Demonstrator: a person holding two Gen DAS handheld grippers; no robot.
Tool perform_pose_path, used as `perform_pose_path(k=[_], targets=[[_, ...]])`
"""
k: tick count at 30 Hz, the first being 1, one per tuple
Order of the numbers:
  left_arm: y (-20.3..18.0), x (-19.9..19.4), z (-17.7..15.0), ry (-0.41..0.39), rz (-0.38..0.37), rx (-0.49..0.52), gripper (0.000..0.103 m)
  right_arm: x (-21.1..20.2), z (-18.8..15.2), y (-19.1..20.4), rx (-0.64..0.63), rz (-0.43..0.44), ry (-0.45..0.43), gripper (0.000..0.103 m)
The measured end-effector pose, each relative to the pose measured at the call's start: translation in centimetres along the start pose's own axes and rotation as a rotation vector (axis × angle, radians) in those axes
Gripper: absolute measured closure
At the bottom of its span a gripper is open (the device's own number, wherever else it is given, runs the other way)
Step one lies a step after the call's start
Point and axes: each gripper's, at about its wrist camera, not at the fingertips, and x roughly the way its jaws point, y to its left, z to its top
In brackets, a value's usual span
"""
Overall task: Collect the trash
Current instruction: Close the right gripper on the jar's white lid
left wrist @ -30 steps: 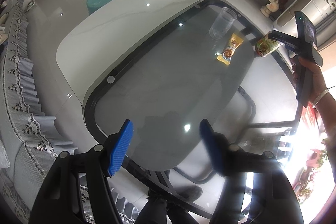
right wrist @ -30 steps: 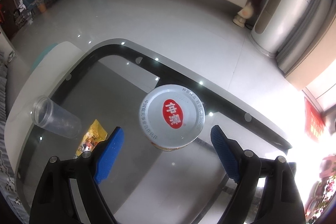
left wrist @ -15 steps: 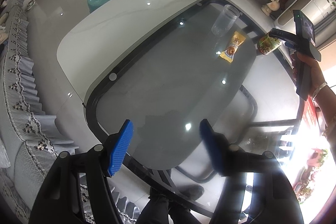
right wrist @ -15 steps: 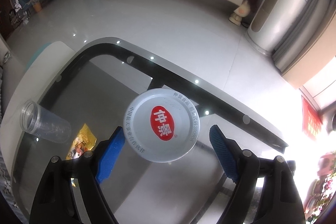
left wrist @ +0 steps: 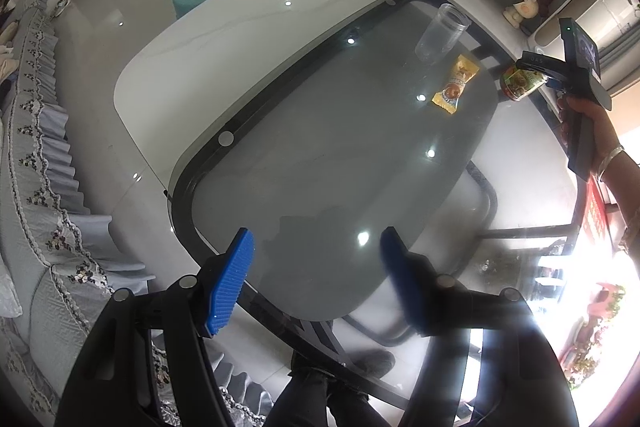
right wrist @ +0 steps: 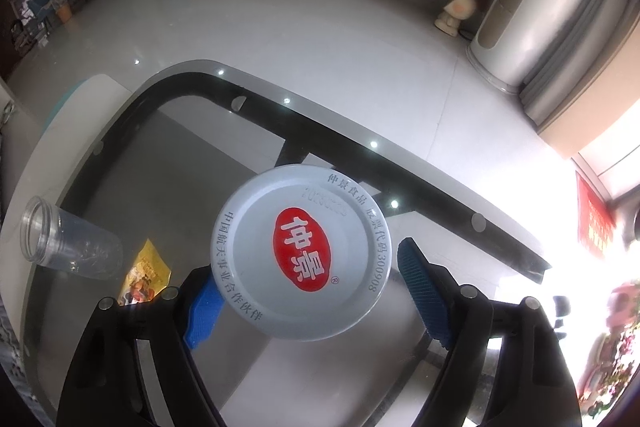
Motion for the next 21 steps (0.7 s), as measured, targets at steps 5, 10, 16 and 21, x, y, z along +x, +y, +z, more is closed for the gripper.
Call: perform_pose_path(k=[5, 10, 16, 21], targets=[[0.27, 0.31, -0.03, 0.005, 0.003, 0.0, 0.038, 0.01, -0.07, 0.46, -0.003, 0.027, -0.009, 0.042], [0.37, 0.56, -0.23, 0.01, 0.004, 0.002, 0.038, 0.03, -0.12, 0.24, 0.025, 0.04, -0.019, 0.043], [0.7, 0.89, -0.4, 0.02, 0.007, 0.0, 0.038, -0.07, -0.31, 0.01, 0.034, 0.041, -0.019, 0.043], [0.75, 0.85, -0.27, 0.016, 0.009, 0.003, 0.038, -0.18, -0.59, -0.19, 0.043, 0.035, -0.023, 0.043]])
